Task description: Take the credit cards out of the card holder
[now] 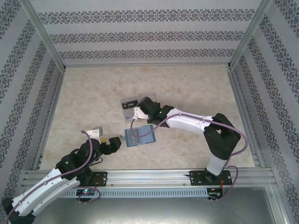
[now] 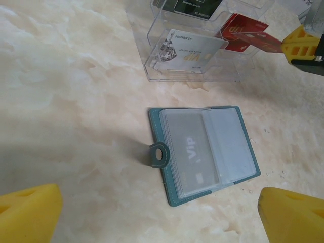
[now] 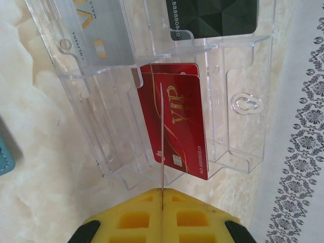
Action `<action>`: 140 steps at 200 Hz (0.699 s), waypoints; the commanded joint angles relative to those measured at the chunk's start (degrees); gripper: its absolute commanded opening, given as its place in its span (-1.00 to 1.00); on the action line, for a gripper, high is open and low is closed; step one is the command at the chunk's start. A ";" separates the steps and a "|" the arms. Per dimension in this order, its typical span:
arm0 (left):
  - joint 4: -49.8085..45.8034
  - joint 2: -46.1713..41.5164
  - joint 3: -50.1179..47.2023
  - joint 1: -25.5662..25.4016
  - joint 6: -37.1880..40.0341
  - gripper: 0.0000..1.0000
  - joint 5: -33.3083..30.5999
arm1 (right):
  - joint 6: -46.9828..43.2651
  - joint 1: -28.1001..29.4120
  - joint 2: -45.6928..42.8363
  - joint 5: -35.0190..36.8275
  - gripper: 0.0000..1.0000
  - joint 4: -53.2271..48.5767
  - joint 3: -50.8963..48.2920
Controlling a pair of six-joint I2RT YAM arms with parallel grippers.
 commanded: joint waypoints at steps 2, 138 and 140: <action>-0.87 -0.51 -0.66 0.70 1.42 0.99 -0.97 | -0.88 -0.41 1.39 -0.59 -1.00 0.71 1.95; -0.96 -0.55 -0.88 0.70 1.64 0.99 -1.14 | -2.22 -1.48 4.04 -0.58 -1.00 0.01 4.68; -0.91 -0.55 -0.88 0.74 1.65 0.99 -1.23 | -2.22 -1.48 4.02 -0.58 -1.00 -0.06 4.69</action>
